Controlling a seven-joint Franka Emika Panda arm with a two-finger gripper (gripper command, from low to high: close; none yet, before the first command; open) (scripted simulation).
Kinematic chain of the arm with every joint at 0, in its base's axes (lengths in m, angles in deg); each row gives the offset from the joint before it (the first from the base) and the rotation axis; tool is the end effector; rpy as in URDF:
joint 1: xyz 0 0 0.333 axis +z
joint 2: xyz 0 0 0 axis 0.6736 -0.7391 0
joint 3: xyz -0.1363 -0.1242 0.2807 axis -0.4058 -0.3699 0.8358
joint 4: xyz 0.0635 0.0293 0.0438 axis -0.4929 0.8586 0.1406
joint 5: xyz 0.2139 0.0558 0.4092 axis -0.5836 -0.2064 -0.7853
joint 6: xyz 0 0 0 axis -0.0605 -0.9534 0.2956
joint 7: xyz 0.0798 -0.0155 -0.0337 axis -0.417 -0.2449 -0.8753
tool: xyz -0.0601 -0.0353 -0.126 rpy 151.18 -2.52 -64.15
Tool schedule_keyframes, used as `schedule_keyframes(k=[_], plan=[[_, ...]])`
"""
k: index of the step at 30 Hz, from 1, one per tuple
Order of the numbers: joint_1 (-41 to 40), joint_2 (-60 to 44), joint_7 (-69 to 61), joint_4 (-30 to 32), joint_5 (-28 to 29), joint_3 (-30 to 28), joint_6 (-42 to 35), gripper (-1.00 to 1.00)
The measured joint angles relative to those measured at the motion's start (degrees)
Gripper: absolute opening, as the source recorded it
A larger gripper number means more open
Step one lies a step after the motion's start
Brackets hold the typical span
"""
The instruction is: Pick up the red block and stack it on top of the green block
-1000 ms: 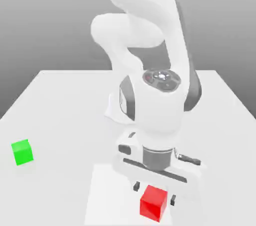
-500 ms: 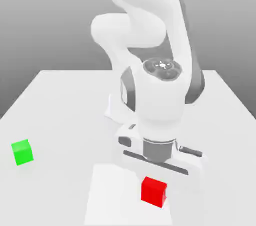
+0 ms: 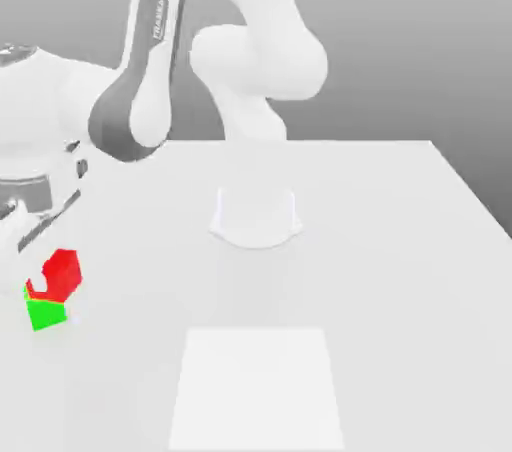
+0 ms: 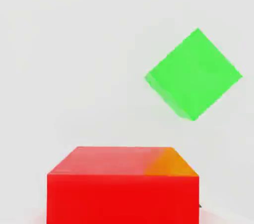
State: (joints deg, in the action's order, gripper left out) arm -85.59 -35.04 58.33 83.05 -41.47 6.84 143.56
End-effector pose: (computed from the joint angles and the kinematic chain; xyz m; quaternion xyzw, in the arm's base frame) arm 0.2816 -0.3518 0.1436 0.1136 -0.9935 0.0011 0.0025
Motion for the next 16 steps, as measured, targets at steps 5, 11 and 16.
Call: schedule_keyframes(k=[5,11,16], plan=[[-0.9,-7.2,0.6,-0.1,-3.5,1.2,7.2,1.00],[-1.0,-7.4,0.7,-0.1,-3.6,1.2,7.4,1.00],[-1.1,1.4,3.1,0.3,-0.3,0.5,-1.0,1.00]])
